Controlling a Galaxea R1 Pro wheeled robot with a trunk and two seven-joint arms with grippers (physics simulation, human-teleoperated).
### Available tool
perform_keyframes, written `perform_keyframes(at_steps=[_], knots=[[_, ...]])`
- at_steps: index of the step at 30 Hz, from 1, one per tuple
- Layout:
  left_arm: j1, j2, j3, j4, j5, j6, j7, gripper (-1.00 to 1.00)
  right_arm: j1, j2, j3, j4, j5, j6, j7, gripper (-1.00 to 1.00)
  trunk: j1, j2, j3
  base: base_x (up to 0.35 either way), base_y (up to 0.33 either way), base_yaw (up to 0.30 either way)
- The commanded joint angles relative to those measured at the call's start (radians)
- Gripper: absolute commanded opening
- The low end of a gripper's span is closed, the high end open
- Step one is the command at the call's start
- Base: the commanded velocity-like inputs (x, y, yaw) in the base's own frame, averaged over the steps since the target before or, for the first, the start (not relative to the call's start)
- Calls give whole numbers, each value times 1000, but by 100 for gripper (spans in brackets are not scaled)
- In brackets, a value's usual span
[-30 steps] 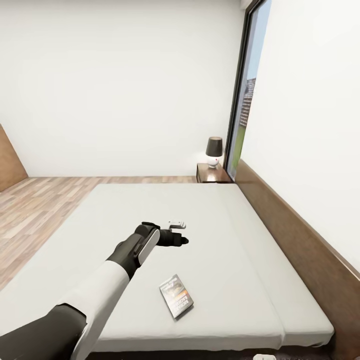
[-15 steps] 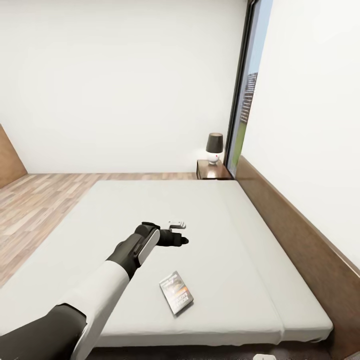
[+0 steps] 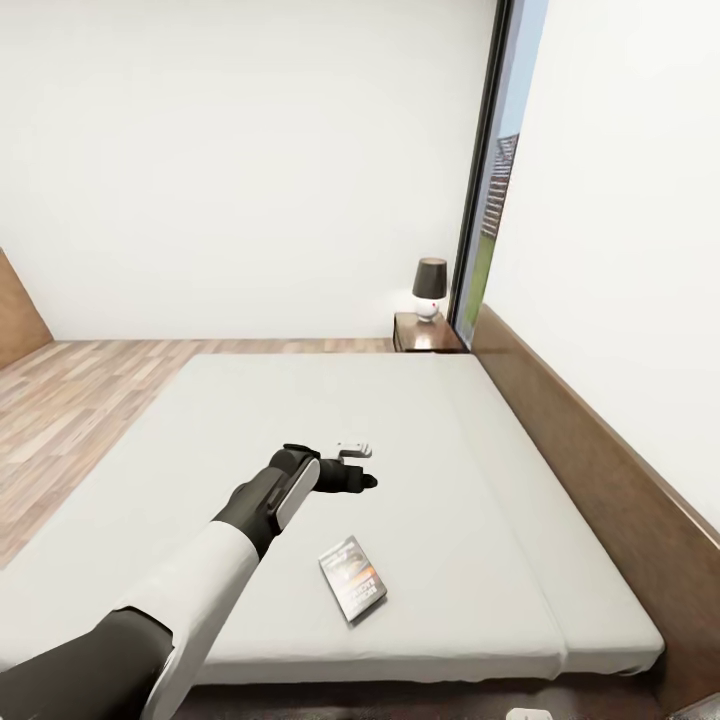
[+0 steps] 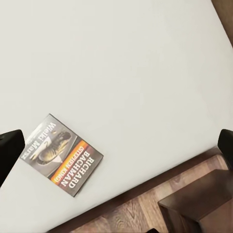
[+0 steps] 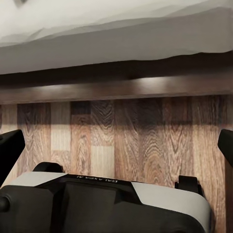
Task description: In the bedroom, move the book from the bed onto either nightstand, and place the two sandals side by side next to the bed.
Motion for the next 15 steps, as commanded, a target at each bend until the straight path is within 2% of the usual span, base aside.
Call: perform_keyframes(at_steps=[1,11,15], knots=[[-1,0,0,0,-5,3,-5,100,-2,0,1,5,-9,-5,7,100,1,-2,-4,0,0,0],[-1,0,0,0,-5,3,-7,100,-2,-4,0,4,-9,-2,9,100,1,-2,-19,0,0,0],[-1,0,0,0,-5,2,-7,100,-2,-52,-6,-9,-9,13,11,100,1,-2,-25,0,0,36]])
